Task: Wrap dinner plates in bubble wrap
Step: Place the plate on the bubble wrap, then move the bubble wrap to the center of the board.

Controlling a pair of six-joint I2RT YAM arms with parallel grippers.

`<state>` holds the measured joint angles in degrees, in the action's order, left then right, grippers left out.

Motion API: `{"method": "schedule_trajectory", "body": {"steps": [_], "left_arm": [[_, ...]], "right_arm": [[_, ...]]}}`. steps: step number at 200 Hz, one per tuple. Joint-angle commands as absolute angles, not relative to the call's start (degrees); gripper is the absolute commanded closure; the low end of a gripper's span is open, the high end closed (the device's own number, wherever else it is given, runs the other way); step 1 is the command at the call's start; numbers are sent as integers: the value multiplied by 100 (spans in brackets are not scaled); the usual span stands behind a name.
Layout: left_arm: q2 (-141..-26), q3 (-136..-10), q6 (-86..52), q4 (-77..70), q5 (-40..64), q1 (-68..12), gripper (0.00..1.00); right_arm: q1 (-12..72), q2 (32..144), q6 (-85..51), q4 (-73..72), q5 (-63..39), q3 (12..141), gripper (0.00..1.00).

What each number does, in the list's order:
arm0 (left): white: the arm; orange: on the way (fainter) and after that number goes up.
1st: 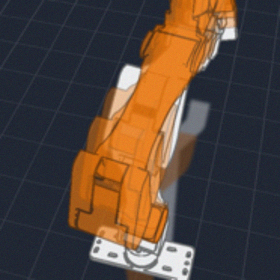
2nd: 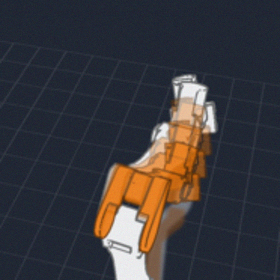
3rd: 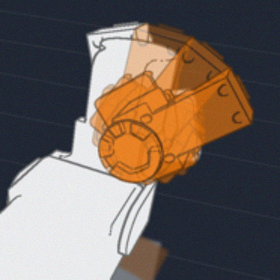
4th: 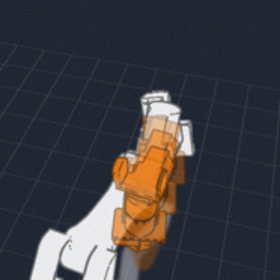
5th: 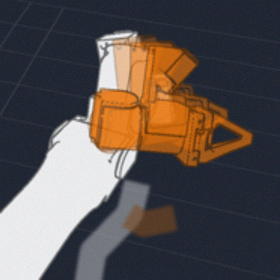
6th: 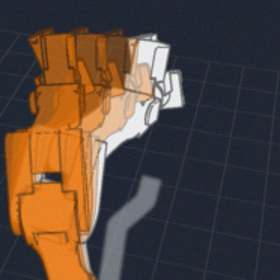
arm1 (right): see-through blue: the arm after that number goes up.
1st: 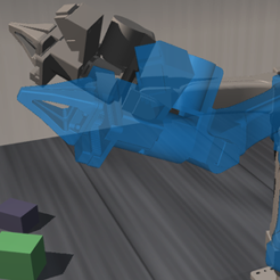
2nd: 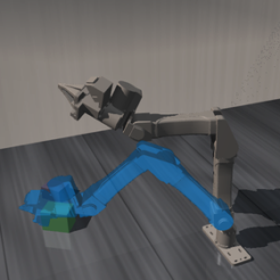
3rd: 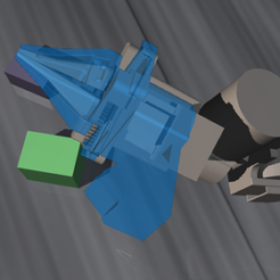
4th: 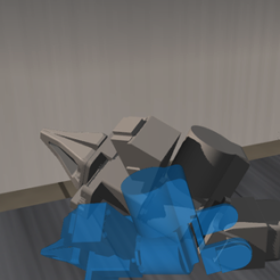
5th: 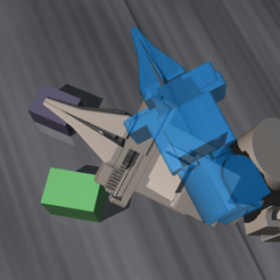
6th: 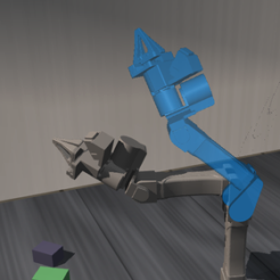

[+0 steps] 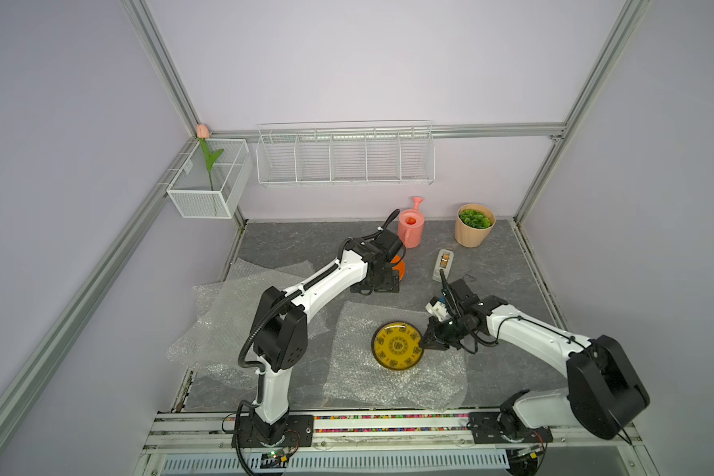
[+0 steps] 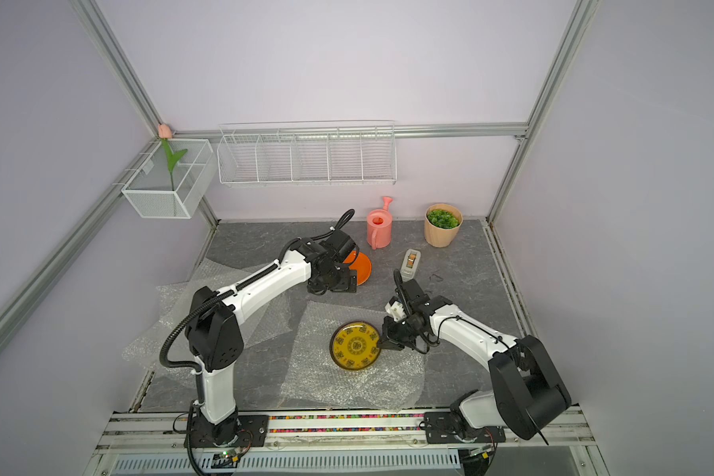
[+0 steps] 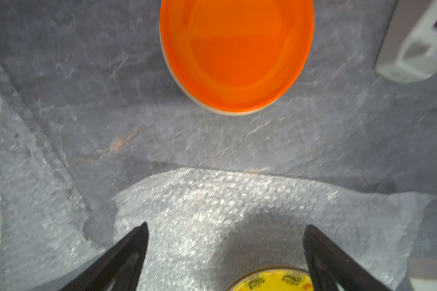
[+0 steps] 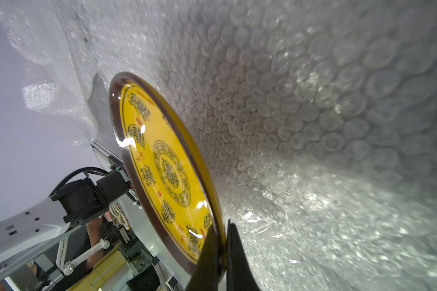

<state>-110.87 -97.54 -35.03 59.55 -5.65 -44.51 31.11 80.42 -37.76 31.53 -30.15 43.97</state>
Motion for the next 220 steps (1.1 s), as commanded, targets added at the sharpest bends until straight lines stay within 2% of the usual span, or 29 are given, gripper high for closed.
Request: {"method": "schedule_trajectory", "body": {"steps": [1,15,29,50,63,101,131,163,220], "left_arm": [[-10828,-9018,-3538,5728,-418,-4438,3],[-10653,-8602,-3619,5555,-316,-4438,4],[-10538,-8287,-3693,5477,-264,-4438,4],[-10389,-7894,-3788,5403,-148,-4443,6],[-10262,-7642,-3842,5316,-79,-4448,8],[-10127,-7041,-3911,4764,329,-4447,22],[-10314,-7047,-3810,4696,104,-4355,34],[-10532,-7116,-3652,4703,-31,-4067,36],[-10884,-7312,-3286,4510,138,-3612,35]], "right_arm": [[3289,8143,-4061,2704,-2761,4208,93],[3310,8286,-3987,2748,-2579,4170,91],[3308,8383,-3829,2950,-2342,4220,78],[3268,8324,-3574,3477,-1919,4373,39],[3111,8190,-3436,3658,-1745,4410,31],[2316,8358,-3002,3564,-2048,4668,29],[1914,8879,-2775,3461,-2201,5188,30],[1589,9372,-2583,3398,-1805,5499,30],[1398,10243,-2479,3071,-1977,6210,31]]}}
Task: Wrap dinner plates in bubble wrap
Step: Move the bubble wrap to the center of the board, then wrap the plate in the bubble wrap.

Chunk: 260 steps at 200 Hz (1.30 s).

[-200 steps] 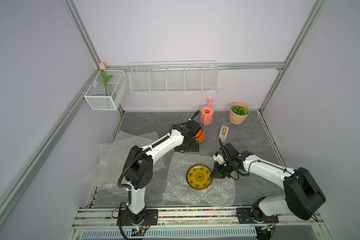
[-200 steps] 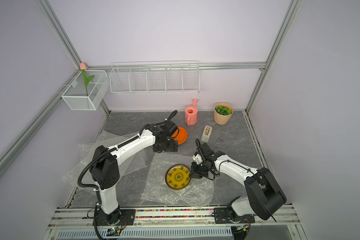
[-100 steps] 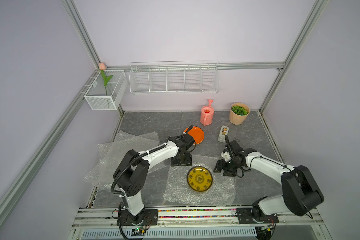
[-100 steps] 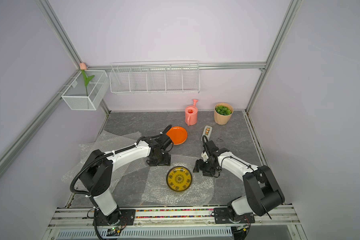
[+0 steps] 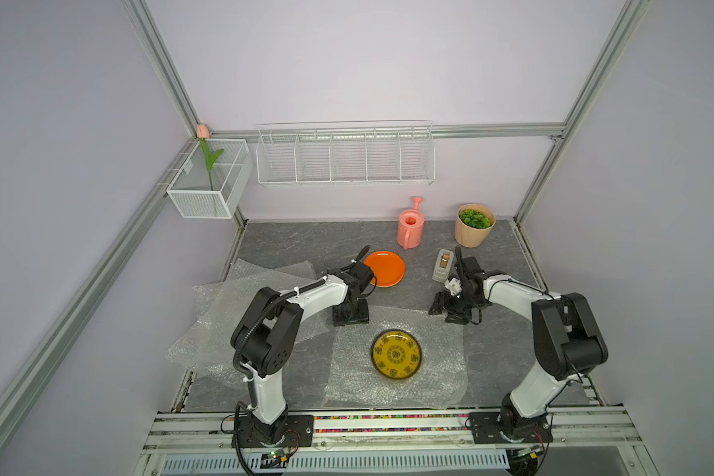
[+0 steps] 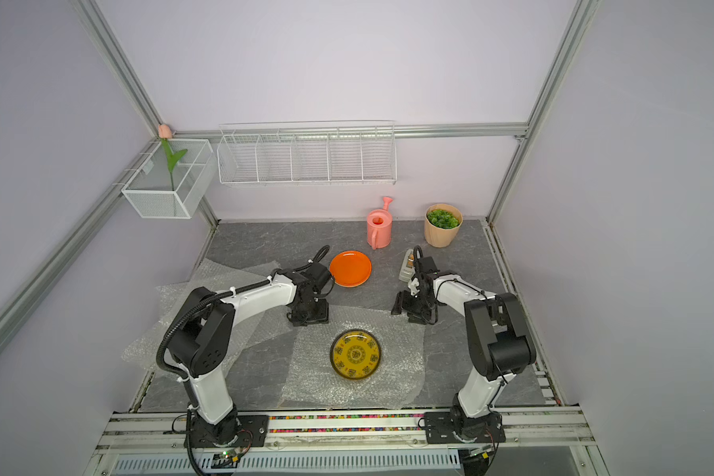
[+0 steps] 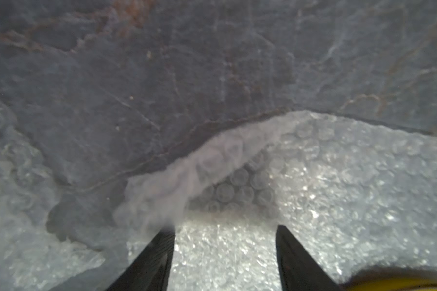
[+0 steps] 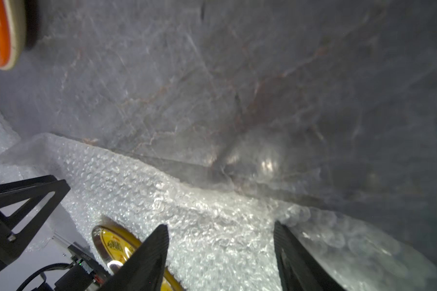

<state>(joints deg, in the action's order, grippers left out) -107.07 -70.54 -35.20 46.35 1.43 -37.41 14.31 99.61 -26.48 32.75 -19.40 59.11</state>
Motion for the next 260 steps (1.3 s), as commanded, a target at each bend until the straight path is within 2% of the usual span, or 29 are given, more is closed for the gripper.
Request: {"method": "schedule_trajectory", "body": {"steps": [1,64,92,131,160,187,219,260], "left_arm": [[-10891,-7316,-3282,4514,135,-3604,35],[-11073,-7913,-2914,4828,-8,-3122,36],[-10482,-7782,-2993,5093,31,-3145,36],[-9814,-7463,-3297,5506,104,-3643,35],[-9298,-6628,-3855,4911,749,-3888,34],[-8878,-5933,-4352,4309,1122,-4043,34],[-8841,-5541,-4508,3918,1549,-4289,34],[-8667,-5108,-4711,3698,1439,-4395,34]], "right_arm": [[1398,10254,-2479,3074,-1977,6225,31],[1342,10484,-2070,3471,-1870,7023,32],[1513,9957,-1037,3815,-2518,7137,32],[2652,9318,666,4867,-1954,7122,36],[3761,8660,1789,5231,-1072,6537,38],[4870,8387,2238,5969,-141,6248,38],[5998,8170,2663,6327,387,6107,38],[6440,8346,3052,6527,653,5509,39]]}}
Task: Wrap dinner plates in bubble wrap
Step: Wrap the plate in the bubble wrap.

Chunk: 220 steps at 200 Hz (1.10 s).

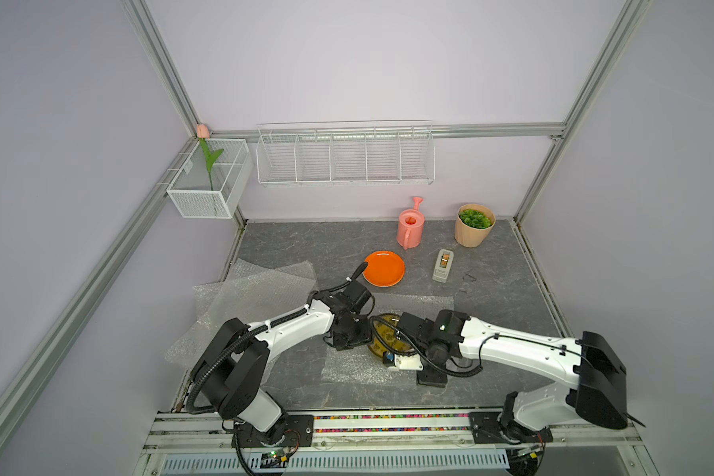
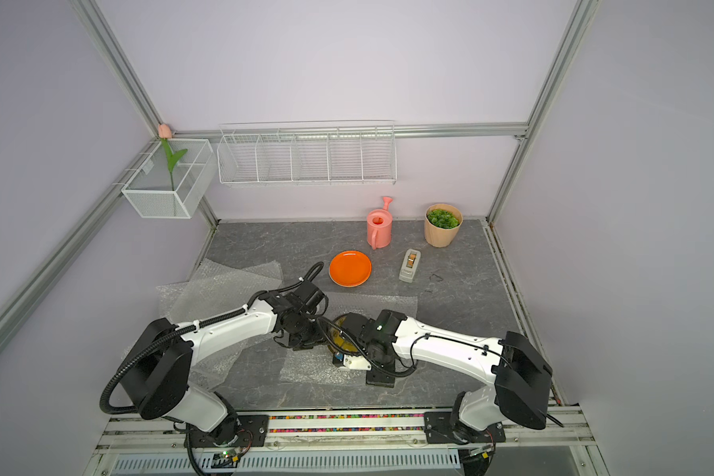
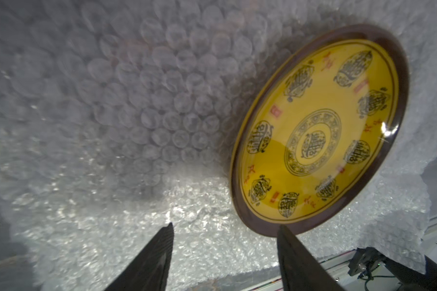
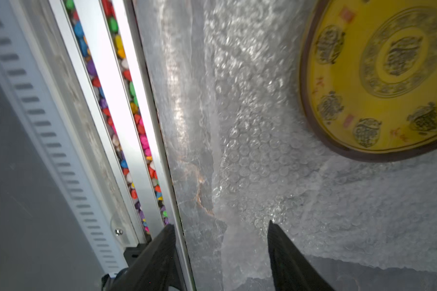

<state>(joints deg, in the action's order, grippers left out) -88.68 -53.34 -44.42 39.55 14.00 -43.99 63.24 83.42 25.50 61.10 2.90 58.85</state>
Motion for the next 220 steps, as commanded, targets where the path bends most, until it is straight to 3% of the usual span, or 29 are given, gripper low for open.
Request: {"method": "schedule_trajectory", "body": {"steps": [1,44,66,75,84,93,116,164,196,220], "left_arm": [[-8662,-5103,-4711,3699,1436,-4395,34],[-8496,-4831,-4741,3651,1467,-4395,33],[-8416,-4614,-4773,3497,1566,-4371,33],[-8427,-4508,-4775,3439,1599,-4352,33],[-8460,-4420,-4774,3440,1608,-4319,33],[-8508,-4385,-4764,3614,1469,-4290,33],[-8565,-4404,-4734,4380,653,-4289,33],[-8439,-4385,-4724,4761,395,-4289,33],[-7707,-5071,-4727,5406,-12,-4263,28],[-7488,-5586,-4407,5601,190,-4278,31]], "right_arm": [[6450,8339,3055,6524,643,5501,39],[6603,8661,3118,6166,1048,5071,35],[6586,9221,3085,6074,1353,5171,42],[6575,9445,3061,6076,1369,5297,50],[6557,9633,3021,6080,1359,5395,67],[6561,9720,2991,6092,1309,5441,77],[6553,9619,2929,6141,1154,5433,92],[6093,8793,2986,6113,540,5608,93],[5529,8347,3163,6026,-87,5742,93],[5029,8310,3109,6023,-724,6023,93]]}}
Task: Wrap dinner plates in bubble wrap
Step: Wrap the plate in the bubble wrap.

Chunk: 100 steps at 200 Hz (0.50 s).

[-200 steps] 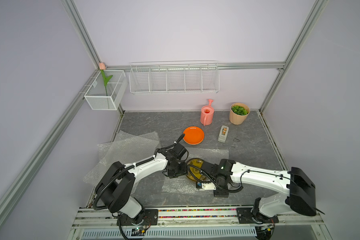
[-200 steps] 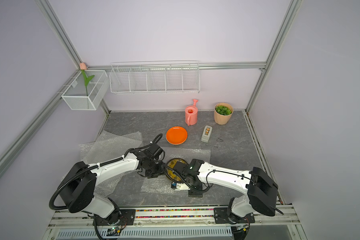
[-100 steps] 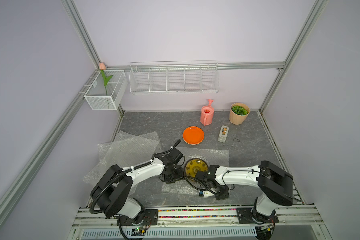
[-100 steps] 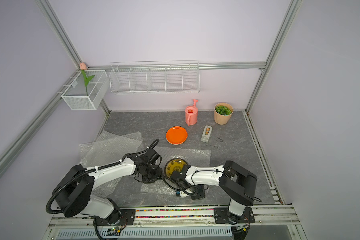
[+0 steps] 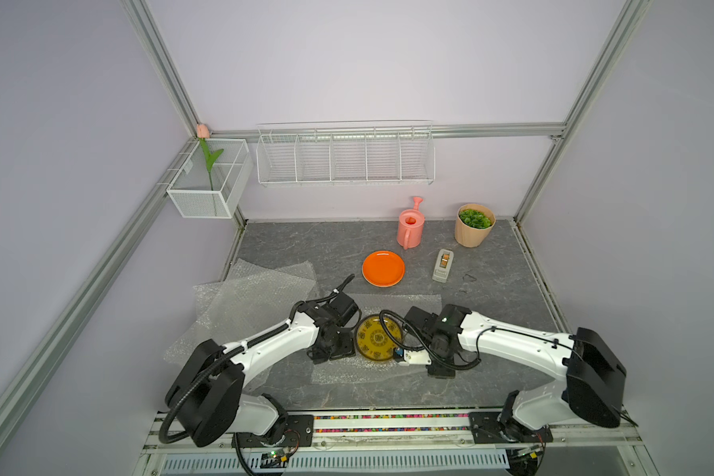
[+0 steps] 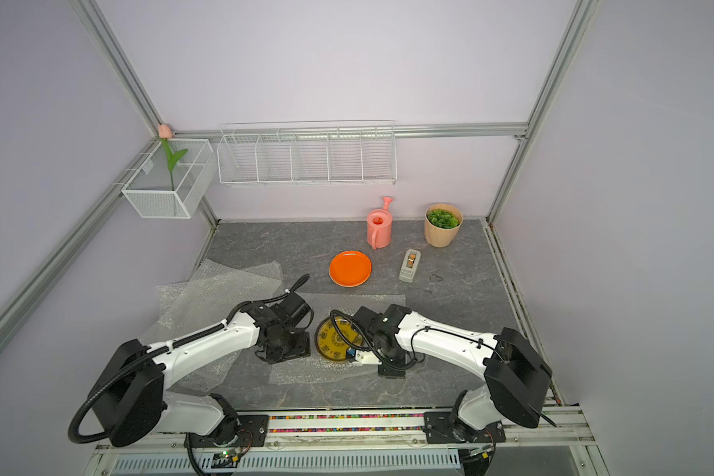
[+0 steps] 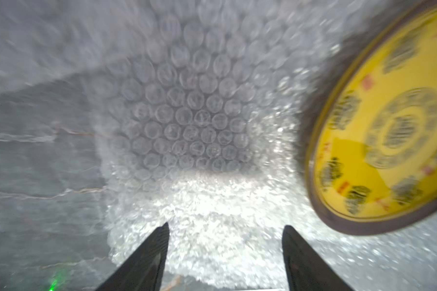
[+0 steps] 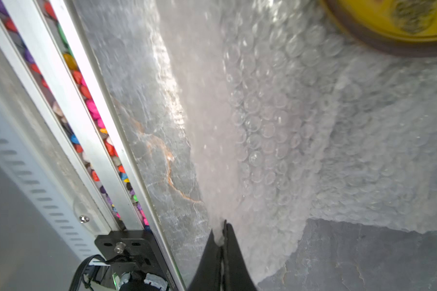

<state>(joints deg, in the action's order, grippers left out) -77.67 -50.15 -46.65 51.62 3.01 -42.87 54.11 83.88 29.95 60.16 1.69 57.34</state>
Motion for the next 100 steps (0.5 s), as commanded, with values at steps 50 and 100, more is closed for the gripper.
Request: {"method": "schedule_trajectory", "body": {"steps": [50,100], "left_arm": [[-7299,-5880,-4375,5414,1079,-4773,45],[-7148,-5586,-4934,4855,1111,-5118,54]], "right_arm": [[4055,8728,1996,5871,-1867,6469,93],[3726,9255,126,5540,-2954,6234,93]]}}
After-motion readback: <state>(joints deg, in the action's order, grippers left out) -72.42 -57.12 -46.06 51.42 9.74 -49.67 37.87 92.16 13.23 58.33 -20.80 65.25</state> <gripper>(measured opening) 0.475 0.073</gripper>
